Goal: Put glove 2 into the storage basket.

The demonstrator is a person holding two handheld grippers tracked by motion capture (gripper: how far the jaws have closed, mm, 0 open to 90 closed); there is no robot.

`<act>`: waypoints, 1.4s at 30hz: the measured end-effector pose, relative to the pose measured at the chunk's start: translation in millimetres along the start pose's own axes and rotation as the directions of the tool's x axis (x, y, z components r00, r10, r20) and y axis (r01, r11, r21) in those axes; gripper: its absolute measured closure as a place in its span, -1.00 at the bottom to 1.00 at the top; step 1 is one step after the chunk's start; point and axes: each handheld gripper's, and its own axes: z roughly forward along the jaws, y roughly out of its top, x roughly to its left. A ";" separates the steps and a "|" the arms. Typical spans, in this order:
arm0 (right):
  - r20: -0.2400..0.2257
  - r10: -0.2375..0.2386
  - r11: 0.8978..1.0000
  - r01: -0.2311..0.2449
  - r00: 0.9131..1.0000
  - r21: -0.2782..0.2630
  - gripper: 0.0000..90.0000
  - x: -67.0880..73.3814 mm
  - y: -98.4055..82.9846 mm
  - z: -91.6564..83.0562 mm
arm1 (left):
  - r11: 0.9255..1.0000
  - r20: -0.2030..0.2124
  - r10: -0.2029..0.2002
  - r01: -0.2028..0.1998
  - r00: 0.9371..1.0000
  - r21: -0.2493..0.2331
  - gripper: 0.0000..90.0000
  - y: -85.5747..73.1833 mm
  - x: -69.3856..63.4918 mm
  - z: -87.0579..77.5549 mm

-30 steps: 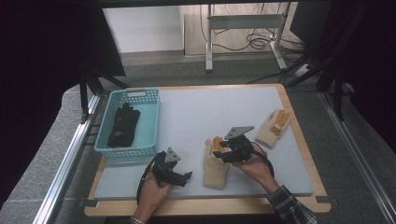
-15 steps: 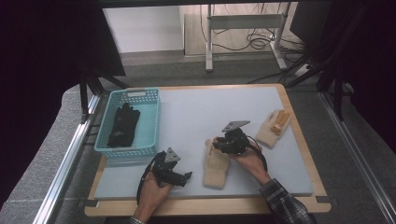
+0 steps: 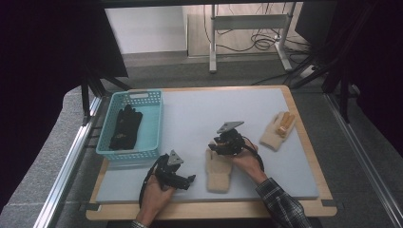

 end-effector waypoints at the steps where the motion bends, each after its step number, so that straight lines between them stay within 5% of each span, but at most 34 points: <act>1: 0.003 0.014 1.000 -0.014 1.000 -0.003 0.20 -4.8 -1.6 -3.3 | 1.000 0.000 0.000 0.000 1.000 0.000 -0.94 0.0 0.0 0.0; 6: 0.062 0.071 0.997 -0.070 0.996 -0.012 0.06 -28.9 -11.9 -19.1 | 1.000 0.001 -0.002 0.002 1.000 -0.001 -0.94 0.0 -0.1 0.1; 13: 0.186 0.130 0.991 -0.124 0.974 -0.045 -0.03 -64.6 -28.1 -50.8 | 1.000 0.001 -0.002 0.002 1.000 -0.002 -0.94 0.0 -0.2 0.1; 20: 0.285 0.206 0.978 -0.195 0.936 -0.069 0.04 -106.9 -51.0 -93.8 | 1.000 0.001 0.001 -0.001 1.000 0.000 -0.94 0.1 0.0 0.0; 21: 0.310 0.227 0.974 -0.214 0.923 -0.076 0.04 -116.3 -56.8 -102.4 | 1.000 0.001 0.000 0.000 1.000 0.000 -0.94 0.1 0.0 0.0; 27: 0.391 0.272 0.962 -0.254 0.880 -0.097 -0.04 -144.1 -79.8 -125.1 | 1.000 0.001 -0.003 0.003 1.000 -0.003 -0.94 0.0 -0.2 0.2; 31: 0.404 0.278 0.960 -0.266 0.871 -0.088 -0.14 -153.0 -92.1 -123.2 | 1.000 0.001 -0.002 0.002 1.000 -0.002 -0.94 0.1 -0.1 0.2; 37: 0.408 0.250 0.967 -0.251 0.878 -0.052 -0.26 -162.9 -104.2 -107.1 | 1.000 0.001 -0.002 0.002 1.000 -0.002 -0.94 0.1 -0.1 0.2; 42: 0.383 0.279 0.959 -0.274 0.881 -0.069 0.18 -161.4 -104.5 -103.7 | 1.000 0.001 -0.001 0.001 1.000 -0.001 -0.94 0.1 -0.1 0.2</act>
